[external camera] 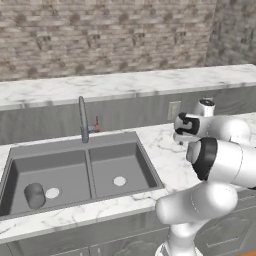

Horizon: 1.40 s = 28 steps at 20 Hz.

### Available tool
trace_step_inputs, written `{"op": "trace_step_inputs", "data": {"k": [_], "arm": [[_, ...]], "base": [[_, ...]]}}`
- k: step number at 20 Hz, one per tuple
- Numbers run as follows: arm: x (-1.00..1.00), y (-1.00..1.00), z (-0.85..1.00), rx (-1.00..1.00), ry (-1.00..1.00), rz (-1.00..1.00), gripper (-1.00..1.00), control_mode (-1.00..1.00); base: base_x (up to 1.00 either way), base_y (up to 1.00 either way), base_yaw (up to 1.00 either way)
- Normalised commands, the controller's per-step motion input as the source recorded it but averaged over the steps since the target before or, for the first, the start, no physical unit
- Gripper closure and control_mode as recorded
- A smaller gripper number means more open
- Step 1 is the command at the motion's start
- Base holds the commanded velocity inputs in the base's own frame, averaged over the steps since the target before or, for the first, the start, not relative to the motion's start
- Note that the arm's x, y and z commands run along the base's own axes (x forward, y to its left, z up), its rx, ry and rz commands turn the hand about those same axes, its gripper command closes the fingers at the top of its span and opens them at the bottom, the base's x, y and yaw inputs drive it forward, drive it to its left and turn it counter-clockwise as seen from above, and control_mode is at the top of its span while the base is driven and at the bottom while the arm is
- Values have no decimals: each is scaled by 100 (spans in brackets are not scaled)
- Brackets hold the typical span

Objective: Place the glass cup in the left basin and the glass cup in the right basin of the sink.

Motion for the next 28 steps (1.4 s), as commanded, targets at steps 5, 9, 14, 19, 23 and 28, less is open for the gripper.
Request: {"op": "trace_step_inputs", "data": {"k": [5,9,14,19,23,28], "arm": [[12,-1,-21,0,0,0,-100,-100],[18,0,-18,0,1,0,-100,-100],[17,-3,-17,0,3,0,-100,-100],[13,-7,-20,0,5,0,-100,-100],[13,-7,-16,0,1,0,-100,-100],[13,-5,-14,0,0,0,-100,-100]], "base": [[0,0,0],[0,0,0],[0,0,0],[0,0,0],[0,0,0],[0,0,0]]}}
